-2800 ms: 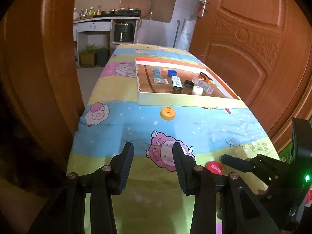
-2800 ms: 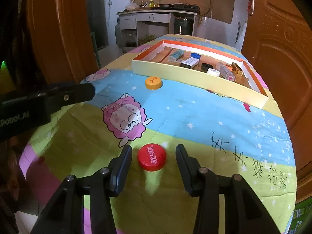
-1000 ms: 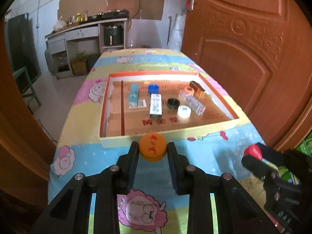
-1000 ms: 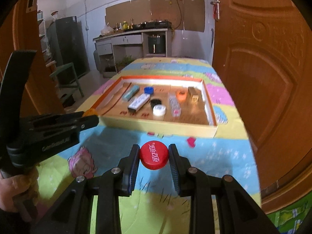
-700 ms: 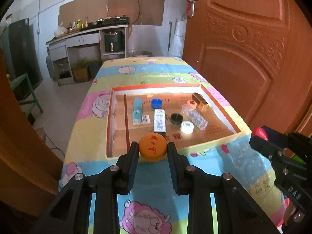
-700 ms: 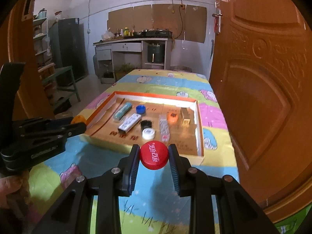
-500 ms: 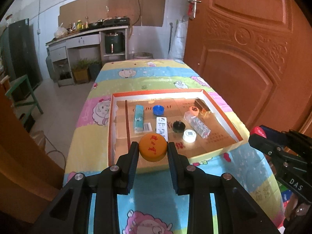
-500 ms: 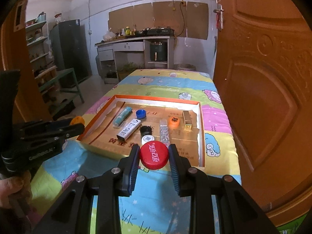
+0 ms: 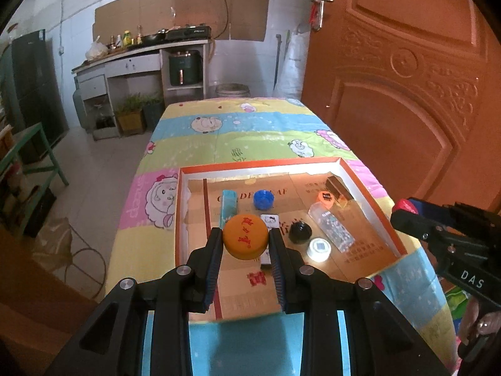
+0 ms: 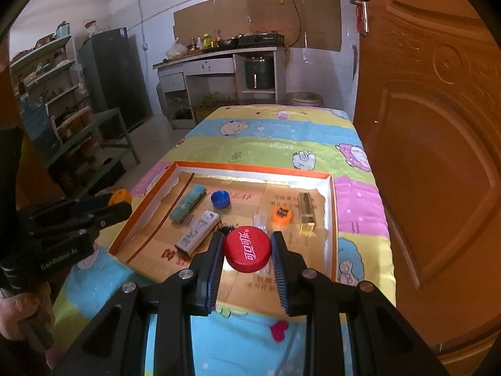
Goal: Organize rigid objects
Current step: 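Carry the red cap and orange cap over into the cardboard tray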
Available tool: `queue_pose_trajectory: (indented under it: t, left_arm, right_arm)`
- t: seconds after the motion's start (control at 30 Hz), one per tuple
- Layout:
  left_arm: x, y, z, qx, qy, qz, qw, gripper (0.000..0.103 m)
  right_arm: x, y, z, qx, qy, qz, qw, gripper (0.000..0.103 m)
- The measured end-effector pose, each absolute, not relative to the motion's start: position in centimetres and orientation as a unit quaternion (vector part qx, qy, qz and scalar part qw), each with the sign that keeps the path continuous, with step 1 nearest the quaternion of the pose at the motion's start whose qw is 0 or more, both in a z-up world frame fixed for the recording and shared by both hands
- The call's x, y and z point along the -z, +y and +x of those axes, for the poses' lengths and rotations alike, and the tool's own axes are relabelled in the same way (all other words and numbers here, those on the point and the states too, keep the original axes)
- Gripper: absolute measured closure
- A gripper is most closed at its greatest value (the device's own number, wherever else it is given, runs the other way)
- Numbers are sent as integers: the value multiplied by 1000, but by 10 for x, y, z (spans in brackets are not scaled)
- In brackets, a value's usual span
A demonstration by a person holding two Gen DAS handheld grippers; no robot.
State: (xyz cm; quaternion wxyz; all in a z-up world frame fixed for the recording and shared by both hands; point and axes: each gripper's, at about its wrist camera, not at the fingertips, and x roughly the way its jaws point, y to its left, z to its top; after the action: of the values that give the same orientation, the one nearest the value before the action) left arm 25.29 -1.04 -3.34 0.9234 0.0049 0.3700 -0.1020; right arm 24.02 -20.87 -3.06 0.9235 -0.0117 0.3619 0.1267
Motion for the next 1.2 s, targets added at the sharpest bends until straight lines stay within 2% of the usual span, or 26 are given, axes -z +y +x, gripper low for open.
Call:
queue_pose_trajectory:
  t: [0.7, 1.2]
  left_arm:
    - [54, 1, 332, 94, 407, -5, 908, 72]
    - [76, 10, 399, 88, 474, -27, 876, 72]
  right_arm:
    - [47, -198, 328, -142, 399, -21, 905, 73]
    - [54, -190, 394, -141, 436, -45, 888, 73]
